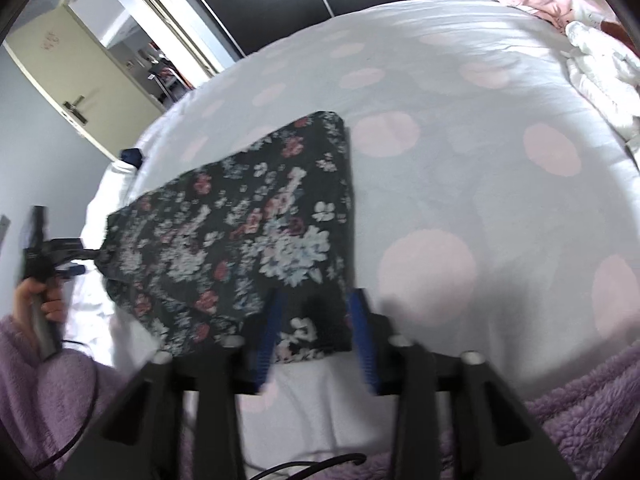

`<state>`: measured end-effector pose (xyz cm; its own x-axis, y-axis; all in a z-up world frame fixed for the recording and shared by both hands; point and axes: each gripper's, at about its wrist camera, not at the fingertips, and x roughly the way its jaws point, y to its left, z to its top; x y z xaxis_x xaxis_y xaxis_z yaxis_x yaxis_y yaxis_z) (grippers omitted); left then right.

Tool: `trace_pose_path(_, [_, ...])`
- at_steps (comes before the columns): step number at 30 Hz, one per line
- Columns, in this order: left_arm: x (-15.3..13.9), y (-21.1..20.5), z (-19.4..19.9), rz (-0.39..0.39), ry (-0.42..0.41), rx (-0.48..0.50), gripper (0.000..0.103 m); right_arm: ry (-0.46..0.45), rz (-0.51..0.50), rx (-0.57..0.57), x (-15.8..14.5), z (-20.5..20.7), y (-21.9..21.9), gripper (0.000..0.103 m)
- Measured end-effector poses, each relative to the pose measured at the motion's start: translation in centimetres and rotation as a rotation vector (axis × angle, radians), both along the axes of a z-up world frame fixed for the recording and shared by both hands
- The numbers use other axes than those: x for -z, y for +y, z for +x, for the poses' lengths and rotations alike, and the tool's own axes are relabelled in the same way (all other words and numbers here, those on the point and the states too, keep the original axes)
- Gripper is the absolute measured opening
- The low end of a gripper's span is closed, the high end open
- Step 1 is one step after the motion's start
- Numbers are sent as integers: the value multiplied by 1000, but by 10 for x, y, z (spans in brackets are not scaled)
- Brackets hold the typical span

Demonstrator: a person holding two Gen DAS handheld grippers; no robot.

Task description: Fold clothes

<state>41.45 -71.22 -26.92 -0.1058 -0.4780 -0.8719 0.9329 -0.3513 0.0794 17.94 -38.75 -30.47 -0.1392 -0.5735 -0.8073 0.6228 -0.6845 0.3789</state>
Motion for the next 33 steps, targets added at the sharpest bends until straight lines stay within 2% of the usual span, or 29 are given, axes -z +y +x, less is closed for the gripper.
trace_pose_path(2, [-6,6,0,8,46,31,44,3,2,-6,0,-2,-5,19])
trace_pose_path(4, [-9,11,-3,38,97,84,44,4,-7,-15,-2,-4,-11,18])
trace_pose_path(6, [-4,19,-13,92,111,159,44,-2,-30,-35,-3,-9,-20,18])
trace_pose_path(9, [6,32,-35,151,69,261,45,-11,-49,-57,-1,-16,-34,18])
trace_pose_path(14, [32,40,-63,237,-20,343,46,-95,25,-61,29,-27,-44,18])
trace_pose_path(17, [52,42,-75,297,-91,364,47,-136,81,-42,46,-33,-47,10])
trace_pose_path(18, [56,42,-77,308,-107,364,47,-148,96,-26,51,-35,-46,2])
trace_pose_path(22, [60,44,-82,330,-91,380,48,-204,79,5,59,-42,-40,0])
trace_pose_path(25, [62,46,-86,345,-76,393,49,-204,78,5,57,-41,-39,0])
trace_pose_path(26, [63,47,-87,350,-71,398,51,-203,79,5,57,-41,-38,0])
trace_pose_path(27, [64,48,-88,355,-66,402,60,-202,80,5,56,-41,-38,0])
trace_pose_path(28, [64,48,-89,360,-60,407,83,-201,81,5,56,-41,-38,0])
trace_pose_path(29, [65,49,-90,365,-55,411,93,-201,82,5,55,-41,-37,0])
trace_pose_path(33, [68,51,-95,385,-35,429,95,-194,98,2,56,-40,-41,0])
